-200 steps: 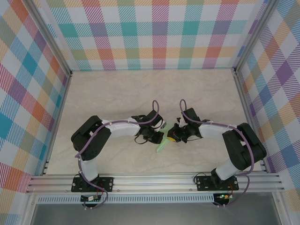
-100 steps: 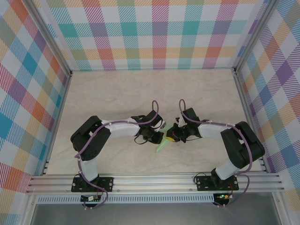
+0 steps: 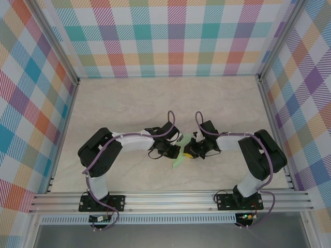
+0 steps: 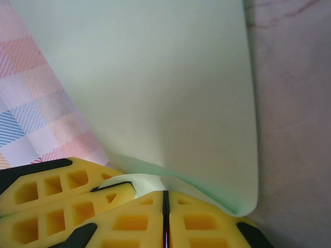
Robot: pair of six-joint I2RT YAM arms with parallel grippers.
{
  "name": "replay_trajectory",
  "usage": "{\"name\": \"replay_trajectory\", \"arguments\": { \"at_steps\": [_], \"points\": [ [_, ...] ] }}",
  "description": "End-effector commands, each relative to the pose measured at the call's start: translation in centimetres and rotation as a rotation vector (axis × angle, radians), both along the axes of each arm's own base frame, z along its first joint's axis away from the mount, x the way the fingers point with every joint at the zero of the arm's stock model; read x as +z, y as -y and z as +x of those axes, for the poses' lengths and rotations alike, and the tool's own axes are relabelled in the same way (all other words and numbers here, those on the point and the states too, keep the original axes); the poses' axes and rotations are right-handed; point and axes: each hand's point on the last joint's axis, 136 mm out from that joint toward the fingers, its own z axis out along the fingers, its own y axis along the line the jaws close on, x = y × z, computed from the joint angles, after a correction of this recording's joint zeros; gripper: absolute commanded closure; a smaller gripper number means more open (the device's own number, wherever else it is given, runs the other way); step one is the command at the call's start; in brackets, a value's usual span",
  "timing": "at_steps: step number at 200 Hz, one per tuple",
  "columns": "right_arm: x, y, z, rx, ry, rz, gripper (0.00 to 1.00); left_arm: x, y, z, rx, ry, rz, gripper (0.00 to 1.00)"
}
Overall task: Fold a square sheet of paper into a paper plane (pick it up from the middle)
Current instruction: Third fold the triangle at the center of the table.
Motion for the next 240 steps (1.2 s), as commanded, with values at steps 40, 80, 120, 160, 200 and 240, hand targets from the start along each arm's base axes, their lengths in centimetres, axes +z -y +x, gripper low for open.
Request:
{"name": "replay_trajectory", "arguments": {
  "at_steps": [40, 80, 120, 160, 200, 240],
  "points": [
    [2.4, -0.1, 0.6, 0.035, 0.077, -0.005, 0.90, -0.6, -1.8, -0.4, 0.035, -0.014, 0.051, 0.98],
    [1.6, 0.5, 1.1, 0.015, 0.079, -0.018, 0.90, -0.6, -1.9, -0.5, 0.035, -0.015, 0.051, 0.98],
    [-1.1, 1.5, 0.5, 0.004, 0.037, -0.069, 0.91, -0.6, -2.0, -0.6, 0.034, -0.017, 0.055, 0.98],
    [-1.7, 1.4, 0.3, 0.005, 0.019, -0.056, 0.92, -0.8, -2.3, -0.7, 0.036, -0.019, 0.062, 0.98],
    [1.2, 1.6, 1.7, -0.019, 0.090, -0.007, 0.91, -0.7, -2.3, -0.7, 0.035, -0.017, 0.065, 0.98],
    [0.9, 2.3, 2.4, -0.028, 0.105, -0.017, 0.91, -0.8, -2.2, -0.7, 0.037, -0.019, 0.061, 0.98]
  ]
}}
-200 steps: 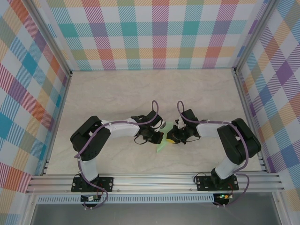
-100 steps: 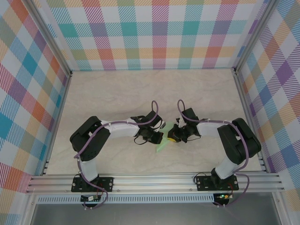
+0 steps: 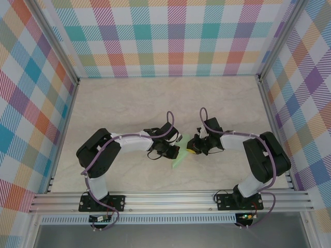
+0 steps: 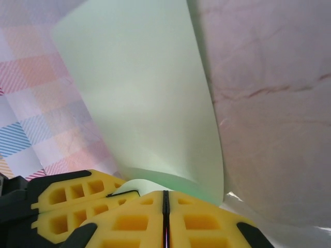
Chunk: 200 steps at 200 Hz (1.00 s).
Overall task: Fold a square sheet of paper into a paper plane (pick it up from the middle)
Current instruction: Third fold the triangle at the center of the table.
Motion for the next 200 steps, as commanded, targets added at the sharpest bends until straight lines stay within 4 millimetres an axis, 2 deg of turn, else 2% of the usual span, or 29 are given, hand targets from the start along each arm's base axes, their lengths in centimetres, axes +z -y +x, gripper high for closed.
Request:
{"name": "replay_trajectory", "arguments": {
  "at_steps": [1, 37, 65, 83, 116, 135, 200],
  "points": [
    [-0.4, 0.5, 0.0, 0.011, 0.016, -0.014, 0.91, -0.8, -1.8, -0.6, 0.029, -0.033, 0.058, 0.98],
    [-2.6, 1.0, -0.6, 0.011, -0.022, -0.048, 0.93, -0.8, -1.7, -0.5, 0.029, -0.031, 0.058, 0.98],
    [-3.1, 1.5, -0.8, 0.011, -0.031, -0.084, 0.93, -0.7, -1.7, -0.6, 0.028, -0.031, 0.057, 0.98],
    [-2.4, 1.5, -0.7, 0.014, -0.014, -0.078, 0.93, -0.9, -1.9, -0.6, 0.030, -0.034, 0.063, 0.98],
    [1.3, 0.9, -0.4, 0.015, 0.070, -0.014, 0.91, -0.9, -1.9, -0.7, 0.031, -0.035, 0.065, 0.98],
    [2.6, 0.3, -0.8, 0.023, 0.084, 0.048, 0.91, -1.0, -1.9, -0.7, 0.029, -0.037, 0.065, 0.98],
    [1.7, -2.3, -2.7, 0.027, 0.042, 0.136, 0.94, -1.0, -1.7, -0.7, 0.027, -0.045, 0.058, 0.98]
  ]
}}
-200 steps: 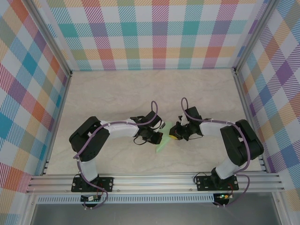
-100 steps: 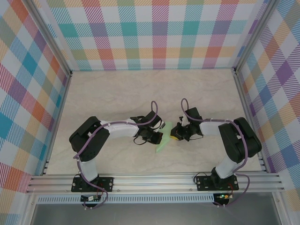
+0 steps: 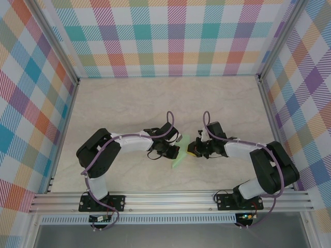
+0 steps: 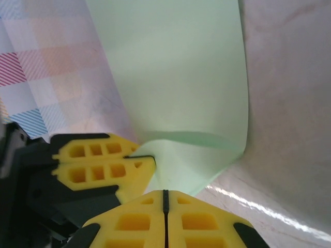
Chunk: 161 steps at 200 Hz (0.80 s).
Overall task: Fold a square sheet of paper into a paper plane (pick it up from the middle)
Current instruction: Third fold the triangle at the center of the table.
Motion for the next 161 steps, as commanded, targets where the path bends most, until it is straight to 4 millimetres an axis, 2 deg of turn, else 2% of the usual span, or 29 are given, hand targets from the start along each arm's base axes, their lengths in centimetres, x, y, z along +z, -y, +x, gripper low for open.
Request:
{"name": "replay_trajectory", "arguments": {
  "at_steps": [1, 59, 97, 122, 145, 161],
  "points": [
    [0.4, -1.6, 0.0, 0.011, 0.003, 0.061, 0.94, -1.0, -1.7, -0.7, 0.027, -0.045, 0.058, 0.98],
    [-0.4, -2.4, 0.0, 0.015, -0.003, 0.049, 0.95, -1.1, -1.6, -0.8, 0.017, -0.049, 0.062, 0.98],
    [-2.9, -1.5, -0.5, -0.002, -0.035, -0.025, 0.96, -1.2, -1.7, -0.8, 0.021, -0.051, 0.065, 0.98],
    [-3.9, -1.3, -0.6, 0.000, -0.047, -0.044, 0.96, -1.4, -1.9, -0.9, 0.019, -0.056, 0.072, 0.98],
    [-3.5, -1.2, -0.7, 0.003, -0.042, -0.044, 0.96, -1.5, -2.1, -1.1, 0.020, -0.060, 0.080, 0.98],
    [-2.4, -1.2, -0.7, 0.003, -0.020, -0.032, 0.96, -1.5, -2.0, -1.0, 0.021, -0.060, 0.076, 0.98]
  ]
}}
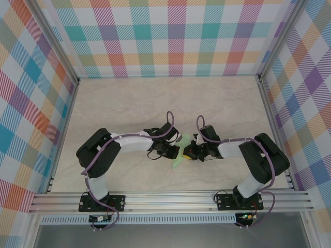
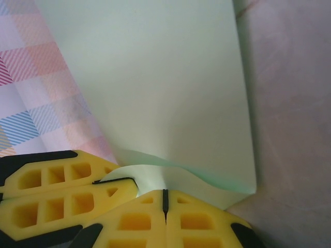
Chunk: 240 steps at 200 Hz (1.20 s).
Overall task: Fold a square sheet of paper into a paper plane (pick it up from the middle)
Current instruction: Third fold the triangle at the center of the table.
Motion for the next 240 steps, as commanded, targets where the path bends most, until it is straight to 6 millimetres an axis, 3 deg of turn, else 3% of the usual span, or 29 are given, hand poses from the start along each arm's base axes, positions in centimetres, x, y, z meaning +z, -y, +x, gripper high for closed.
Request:
{"name": "replay_trajectory", "arguments": {
  "at_steps": [1, 27, 52, 94, 144, 198, 240],
  "points": [
    [0.2, 0.4, -0.6, 0.012, 0.021, -0.023, 0.96, -1.5, -2.0, -1.1, 0.021, -0.060, 0.076, 0.98],
    [1.7, 0.2, -0.9, 0.009, 0.047, 0.008, 0.94, -1.5, -1.8, -1.0, 0.019, -0.061, 0.070, 0.98],
    [1.9, -0.3, -1.4, 0.009, 0.051, 0.023, 0.94, -1.5, -1.7, -1.0, 0.019, -0.064, 0.065, 0.98],
    [0.5, -1.2, -2.0, 0.023, 0.032, 0.009, 0.95, -1.5, -1.6, -0.9, 0.018, -0.064, 0.064, 0.98],
    [-1.7, 0.5, -3.1, 0.017, -0.013, -0.091, 0.96, -1.6, -1.8, -1.1, 0.016, -0.067, 0.070, 0.98],
    [1.6, -1.0, -2.5, 0.029, 0.041, 0.003, 0.94, -1.7, -1.7, -1.1, 0.021, -0.067, 0.065, 0.98],
    [1.7, -2.0, -3.2, 0.032, 0.044, 0.026, 0.94, -1.8, -1.7, -1.1, 0.016, -0.070, 0.068, 0.98]
  ]
}}
